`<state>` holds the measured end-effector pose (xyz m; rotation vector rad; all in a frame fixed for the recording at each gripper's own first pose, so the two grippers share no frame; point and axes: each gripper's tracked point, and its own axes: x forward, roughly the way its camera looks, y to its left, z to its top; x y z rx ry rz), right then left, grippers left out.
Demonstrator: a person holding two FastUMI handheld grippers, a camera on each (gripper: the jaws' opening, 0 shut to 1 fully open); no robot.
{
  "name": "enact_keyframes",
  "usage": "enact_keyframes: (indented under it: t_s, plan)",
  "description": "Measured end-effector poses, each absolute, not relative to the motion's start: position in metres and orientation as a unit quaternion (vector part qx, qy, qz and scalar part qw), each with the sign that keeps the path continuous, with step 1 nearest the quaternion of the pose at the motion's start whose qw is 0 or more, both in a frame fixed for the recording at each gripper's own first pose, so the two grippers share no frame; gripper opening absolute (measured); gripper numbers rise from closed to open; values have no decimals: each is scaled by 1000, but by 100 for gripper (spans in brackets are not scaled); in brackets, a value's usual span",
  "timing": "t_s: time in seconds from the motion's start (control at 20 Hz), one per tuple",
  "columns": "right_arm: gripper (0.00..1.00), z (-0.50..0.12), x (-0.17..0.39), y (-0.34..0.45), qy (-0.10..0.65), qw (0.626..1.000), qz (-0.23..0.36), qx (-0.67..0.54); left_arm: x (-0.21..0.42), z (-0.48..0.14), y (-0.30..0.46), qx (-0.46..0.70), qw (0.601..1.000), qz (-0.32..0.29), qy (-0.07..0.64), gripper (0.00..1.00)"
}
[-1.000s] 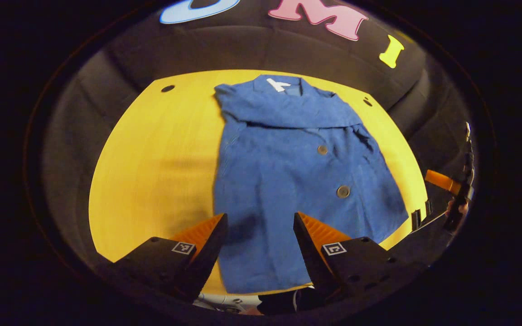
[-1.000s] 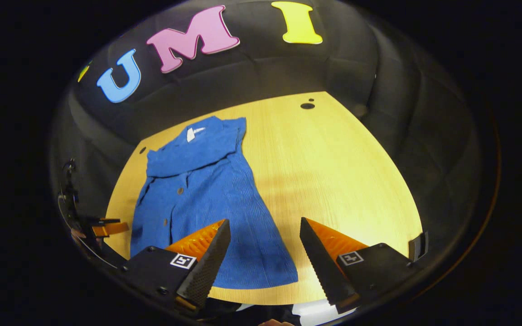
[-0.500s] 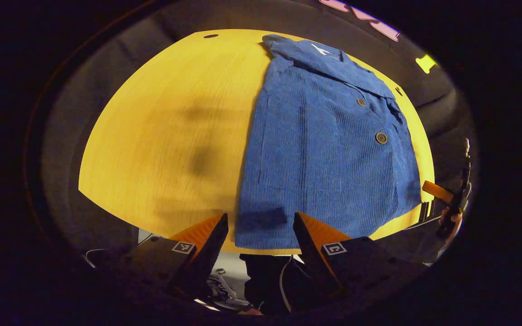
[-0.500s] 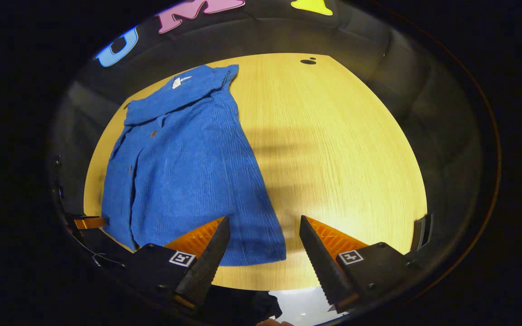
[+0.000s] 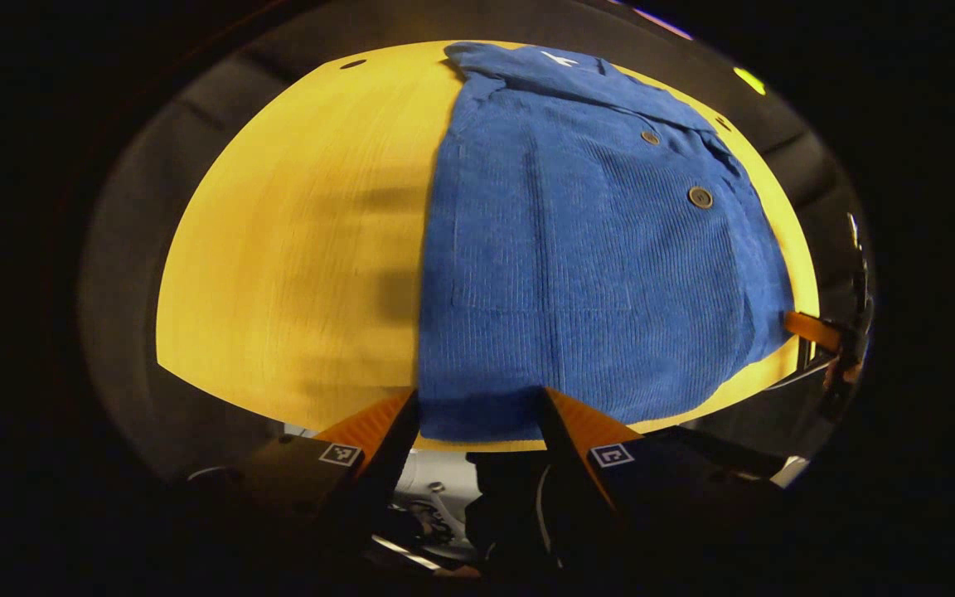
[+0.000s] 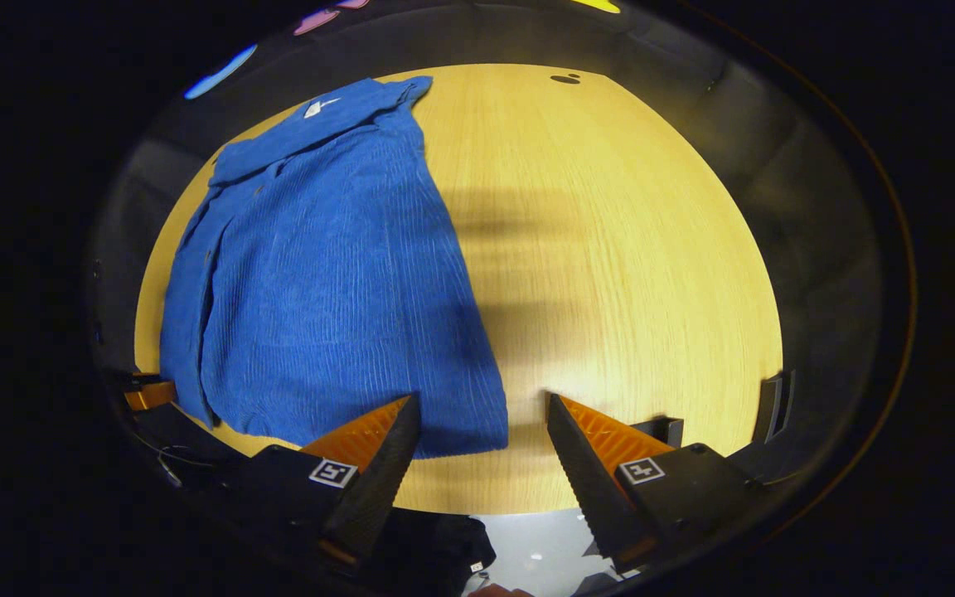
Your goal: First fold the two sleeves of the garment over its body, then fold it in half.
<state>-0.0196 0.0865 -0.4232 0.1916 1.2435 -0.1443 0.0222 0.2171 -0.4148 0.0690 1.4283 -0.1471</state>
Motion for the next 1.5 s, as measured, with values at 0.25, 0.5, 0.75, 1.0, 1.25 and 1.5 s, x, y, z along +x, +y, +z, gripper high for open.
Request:
enact_keyframes:
  t_s: [0.25,0.5,0.75,1.0,1.25,1.5]
  plan:
    - [99,-423,-28,96,606,780,-98,119,22,-415,217,26,742,-64,666,84]
    - [49,-422,-18,126,598,787,-71,135,30,-414,200,-41,745,-73,662,31]
    - [10,-406,-13,133,593,785,-68,164,34,-400,197,-191,716,-74,667,0]
    - [10,-330,17,137,530,825,-67,187,67,-328,197,-182,767,-138,599,0]
    - [10,-250,70,136,470,864,-61,169,122,-254,202,-169,801,-197,539,0]
    - [10,-182,152,131,412,897,-60,148,201,-209,221,-150,827,-206,500,0]
